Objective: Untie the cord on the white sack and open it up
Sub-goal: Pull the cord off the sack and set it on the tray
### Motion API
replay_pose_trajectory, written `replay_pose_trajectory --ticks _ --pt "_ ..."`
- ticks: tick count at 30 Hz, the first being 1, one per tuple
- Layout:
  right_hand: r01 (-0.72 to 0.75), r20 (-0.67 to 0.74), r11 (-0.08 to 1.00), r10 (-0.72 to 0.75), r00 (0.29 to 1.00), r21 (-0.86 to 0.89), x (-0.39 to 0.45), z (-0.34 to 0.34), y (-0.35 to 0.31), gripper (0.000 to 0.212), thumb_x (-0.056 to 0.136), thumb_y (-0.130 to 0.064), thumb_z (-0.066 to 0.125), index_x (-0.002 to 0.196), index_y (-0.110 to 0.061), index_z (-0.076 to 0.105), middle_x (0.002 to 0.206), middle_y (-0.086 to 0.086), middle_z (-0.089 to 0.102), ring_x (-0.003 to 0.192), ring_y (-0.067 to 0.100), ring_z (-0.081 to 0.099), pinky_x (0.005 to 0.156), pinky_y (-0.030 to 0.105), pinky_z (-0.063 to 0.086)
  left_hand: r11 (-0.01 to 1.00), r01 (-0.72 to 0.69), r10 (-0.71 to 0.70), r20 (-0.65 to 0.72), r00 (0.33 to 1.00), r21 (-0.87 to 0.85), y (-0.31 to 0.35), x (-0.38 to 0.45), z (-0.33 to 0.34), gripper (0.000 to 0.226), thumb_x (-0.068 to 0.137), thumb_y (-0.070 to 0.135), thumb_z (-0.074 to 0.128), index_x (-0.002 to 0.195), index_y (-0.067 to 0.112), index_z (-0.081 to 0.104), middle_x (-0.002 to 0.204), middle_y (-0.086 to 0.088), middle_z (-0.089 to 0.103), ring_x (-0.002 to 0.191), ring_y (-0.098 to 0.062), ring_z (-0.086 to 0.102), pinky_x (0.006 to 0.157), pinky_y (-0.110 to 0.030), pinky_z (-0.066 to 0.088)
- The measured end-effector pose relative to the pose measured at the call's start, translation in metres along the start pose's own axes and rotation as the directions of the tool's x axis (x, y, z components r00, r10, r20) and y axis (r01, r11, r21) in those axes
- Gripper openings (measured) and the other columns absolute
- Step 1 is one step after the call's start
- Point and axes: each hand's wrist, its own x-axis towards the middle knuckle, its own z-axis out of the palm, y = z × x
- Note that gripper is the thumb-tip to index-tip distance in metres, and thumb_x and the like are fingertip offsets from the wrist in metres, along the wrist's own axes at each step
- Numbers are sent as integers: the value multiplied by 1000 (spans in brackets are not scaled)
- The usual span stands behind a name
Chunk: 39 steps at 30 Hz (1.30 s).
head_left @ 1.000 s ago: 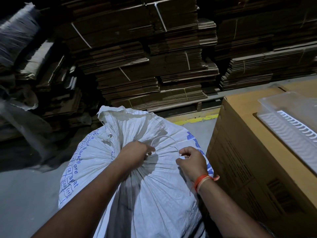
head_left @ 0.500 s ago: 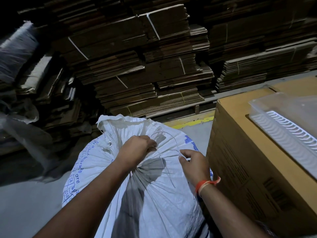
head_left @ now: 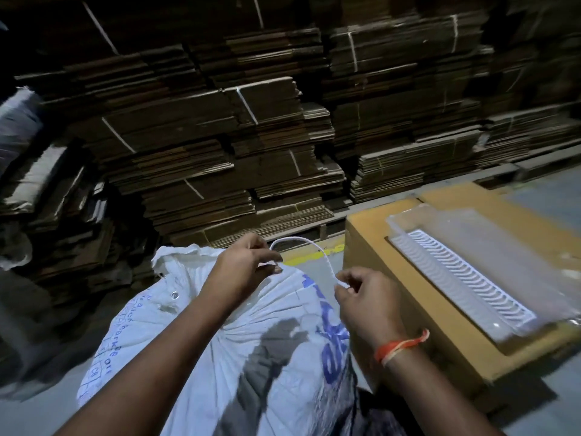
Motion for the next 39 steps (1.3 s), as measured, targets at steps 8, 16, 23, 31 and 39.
replay_pose_trajectory --ticks 8,16,23,31,39 --pt "7 -119 991 -23 993 -130 15 -103 6 10 78 -16 74 85 -17 81 79 -2 77 77 18 71 67 24 47 986 -59 57 -16 998 -159 83 63 25 19 77 31 93 94 26 87 101 5 63 88 -16 66 77 -30 56" --pt "-82 -216 955 20 976 -284 38 -159 44 20 81 -31 75 99 -24 82 99 -6 79 95 20 68 81 35 60 992 -95 102 80 992 -88 157 112 45 30 81 48 86 105 29 85 106 2 71 96 -15 68 78 -31 52" --pt "-191 -284 903 81 955 -385 64 -191 78 12 80 -36 74 89 -28 79 97 -8 75 107 27 59 87 35 44 999 -49 45 177 983 17 210 149 90 35 78 49 89 105 28 82 112 -2 70 104 -24 69 80 -34 50" --pt "-216 -216 805 112 970 -552 71 -199 93 14 80 -37 81 92 -31 77 116 0 54 115 25 40 95 38 42 984 -109 38 427 903 143 247 174 132 30 78 38 91 93 14 84 93 -7 78 89 -30 73 68 -34 53" --pt "-159 -120 722 105 987 -674 72 -185 99 17 85 -30 74 101 -28 78 119 3 52 115 27 38 97 41 41 948 -242 106 512 853 207 256 180 153 14 84 8 73 90 15 83 88 -5 79 79 -26 74 74 -40 67"
